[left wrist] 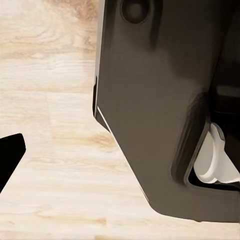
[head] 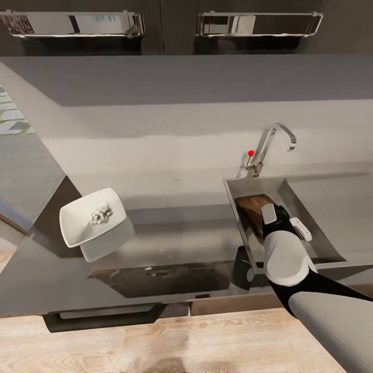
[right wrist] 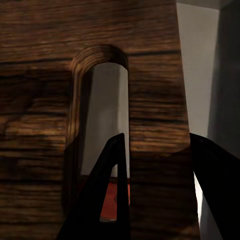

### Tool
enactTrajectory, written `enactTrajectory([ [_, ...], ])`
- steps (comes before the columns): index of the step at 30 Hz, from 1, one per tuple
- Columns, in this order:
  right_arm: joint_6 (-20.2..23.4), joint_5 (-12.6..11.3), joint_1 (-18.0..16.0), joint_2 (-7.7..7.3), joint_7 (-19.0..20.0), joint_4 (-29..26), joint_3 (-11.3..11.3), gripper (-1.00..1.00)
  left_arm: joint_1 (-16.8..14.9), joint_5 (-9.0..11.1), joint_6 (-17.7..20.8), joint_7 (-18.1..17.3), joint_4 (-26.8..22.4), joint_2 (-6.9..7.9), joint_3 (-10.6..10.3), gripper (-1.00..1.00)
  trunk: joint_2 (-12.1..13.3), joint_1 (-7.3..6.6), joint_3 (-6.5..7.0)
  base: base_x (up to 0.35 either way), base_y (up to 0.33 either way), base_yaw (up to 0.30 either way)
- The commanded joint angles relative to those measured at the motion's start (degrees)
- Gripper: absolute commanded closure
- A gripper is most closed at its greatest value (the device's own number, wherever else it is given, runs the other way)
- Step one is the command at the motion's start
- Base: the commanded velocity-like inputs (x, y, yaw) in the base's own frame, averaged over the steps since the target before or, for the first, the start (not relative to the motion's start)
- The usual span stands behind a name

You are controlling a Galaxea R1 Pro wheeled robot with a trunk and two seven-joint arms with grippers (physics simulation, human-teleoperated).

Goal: In the kitchen, take the Vidalia onion out of the sink, dice it on the chopping board with the paring knife, put the diced onion into the bowl on the countertop, then place both the paring knife and the chopping board into the sink.

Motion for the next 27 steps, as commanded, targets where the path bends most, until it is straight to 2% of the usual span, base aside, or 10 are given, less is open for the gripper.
enactTrajectory([
  [1, 0.5, 0.6, -0.1, 0.07, 0.1, -0.1, -0.3, 1.0, -0.1, 0.6, -0.4, -0.3, 0.2, -0.02, -0.5, -1.0, -0.1, 0.03, -0.18, 0.0, 0.0, 0.0],
  [9, 0.5, 0.6, -0.1, 0.07, 0.0, -0.2, -0.3, 1.0, -0.1, 0.6, -0.4, -0.3, 0.2, -0.03, -0.5, -1.0, -0.1, 0.03, -0.46, 0.0, 0.0, 0.0],
  [10, 0.5, 0.6, -0.1, 0.07, 0.0, -0.2, -0.3, -1.0, -0.1, 0.6, -0.4, -0.3, 0.2, -0.03, -0.5, -1.0, -0.1, 0.03, -0.47, 0.0, 0.0, 0.0],
  [24, 1.6, 0.2, -0.1, 0.07, 0.3, -1.1, 0.2, -1.0, -0.1, 0.6, -0.3, -0.3, 0.2, -0.04, -0.5, -1.0, -0.1, 0.03, -0.47, 0.0, 0.0, 0.0],
  [25, 3.3, 0.1, -0.1, 0.07, 0.7, -1.7, 1.4, -1.0, -0.1, 0.6, -0.2, -0.3, 0.2, -0.07, -0.5, -1.0, -0.1, 0.03, -0.47, -0.038, 0.0, 0.0],
  [26, 6.6, 0.1, -0.1, 0.07, 1.8, -3.7, 3.8, -1.0, -0.1, 0.6, -0.2, -0.3, 0.2, -0.09, -0.5, -1.0, -0.1, 0.03, -0.47, -0.082, 0.0, 0.0],
  [27, 11.3, -0.5, -0.1, 0.07, 4.0, -7.5, 7.7, -1.0, -0.1, 0.6, -0.2, -0.3, 0.2, -0.1, -0.5, -1.0, -0.1, 0.03, -0.47, -0.161, 0.0, 0.0],
])
